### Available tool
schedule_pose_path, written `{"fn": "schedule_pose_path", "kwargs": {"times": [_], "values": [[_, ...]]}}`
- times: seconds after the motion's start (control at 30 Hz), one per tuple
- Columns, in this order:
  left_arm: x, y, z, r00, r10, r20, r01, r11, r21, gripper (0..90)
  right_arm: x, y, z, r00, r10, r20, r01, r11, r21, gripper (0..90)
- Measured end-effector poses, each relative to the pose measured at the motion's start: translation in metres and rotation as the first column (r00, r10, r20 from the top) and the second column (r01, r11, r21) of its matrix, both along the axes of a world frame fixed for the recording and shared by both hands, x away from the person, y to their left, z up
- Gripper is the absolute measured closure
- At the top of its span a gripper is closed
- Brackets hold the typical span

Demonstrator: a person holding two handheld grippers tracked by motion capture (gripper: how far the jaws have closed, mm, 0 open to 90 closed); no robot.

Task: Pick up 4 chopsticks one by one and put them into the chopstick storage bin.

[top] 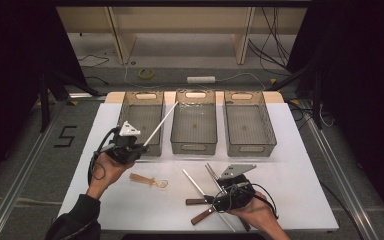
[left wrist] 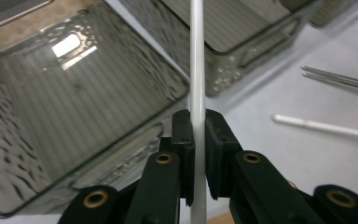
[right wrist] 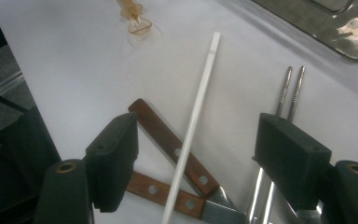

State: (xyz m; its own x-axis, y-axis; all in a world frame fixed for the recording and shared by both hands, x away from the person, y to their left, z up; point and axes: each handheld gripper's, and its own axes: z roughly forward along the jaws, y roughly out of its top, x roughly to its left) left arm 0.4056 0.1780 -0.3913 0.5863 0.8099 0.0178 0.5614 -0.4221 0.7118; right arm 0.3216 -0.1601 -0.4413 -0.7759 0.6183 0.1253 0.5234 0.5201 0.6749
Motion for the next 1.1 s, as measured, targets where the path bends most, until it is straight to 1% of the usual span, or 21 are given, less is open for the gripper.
{"fn": "schedule_pose_path", "kwargs": {"times": [0.07,0.23,0.37,0.4,0.43,0.5,0.6,0.63,0.87,0.93,1.0,1.1], "values": [[0.009,0.004,0.0,0.9996,0.027,0.0,-0.027,0.9995,-0.014,83.0,0.0,0.0,0.0,1.0,0.005,-0.002,-0.005,1.0,0.008,29.7],[0.028,0.01,0.0,0.9974,0.072,0.0,-0.072,0.9972,-0.017,83.0,-0.001,0.0,0.0,1.0,0.005,0.001,-0.005,1.0,0.004,29.4],[0.041,0.016,0.001,0.9943,0.106,0.003,-0.106,0.9939,-0.032,83.0,-0.001,-0.001,0.001,1.0,0.003,0.005,-0.003,1.0,0.007,29.4],[0.044,0.018,0.001,0.9938,0.111,0.002,-0.111,0.9933,-0.032,83.0,-0.001,-0.001,0.001,1.0,0.002,0.005,-0.002,1.0,0.007,29.4],[0.047,0.019,0.001,0.9925,0.122,0.002,-0.122,0.9915,-0.044,83.0,-0.001,-0.001,0.001,1.0,0.003,0.005,-0.003,1.0,0.009,29.5],[0.053,0.021,0.001,0.991,0.134,-0.004,-0.134,0.99,-0.046,83.0,-0.002,-0.001,0.001,1.0,0.003,0.005,-0.004,1.0,0.008,29.4],[0.061,0.025,0.001,0.9892,0.147,0.0,-0.147,0.9885,-0.036,83.0,-0.002,-0.001,0.002,1.0,0.004,0.005,-0.004,1.0,0.009,29.5],[0.061,0.025,0.001,0.9892,0.147,0.0,-0.147,0.9885,-0.036,83.0,-0.002,-0.001,0.002,1.0,0.004,0.005,-0.004,1.0,0.007,29.5],[0.075,0.03,0.003,0.9846,0.175,0.012,-0.174,0.9843,-0.03,83.0,-0.002,-0.001,0.003,0.9999,0.011,0.011,-0.011,0.9999,0.013,29.5],[0.079,0.031,0.002,0.9825,0.186,0.012,-0.185,0.9823,-0.025,82.9,-0.002,-0.001,0.002,0.9999,0.012,0.011,-0.012,0.9998,0.014,29.5],[0.085,0.034,-0.001,0.9794,0.202,0.013,-0.201,0.9791,-0.031,82.9,-0.003,-0.001,0.003,0.9998,0.015,0.014,-0.015,0.9997,0.018,29.5],[0.092,0.034,-0.003,0.9763,0.216,0.01,-0.216,0.9763,-0.005,82.9,-0.003,-0.001,0.003,0.9998,0.014,0.014,-0.015,0.9997,0.018,29.5]]}}
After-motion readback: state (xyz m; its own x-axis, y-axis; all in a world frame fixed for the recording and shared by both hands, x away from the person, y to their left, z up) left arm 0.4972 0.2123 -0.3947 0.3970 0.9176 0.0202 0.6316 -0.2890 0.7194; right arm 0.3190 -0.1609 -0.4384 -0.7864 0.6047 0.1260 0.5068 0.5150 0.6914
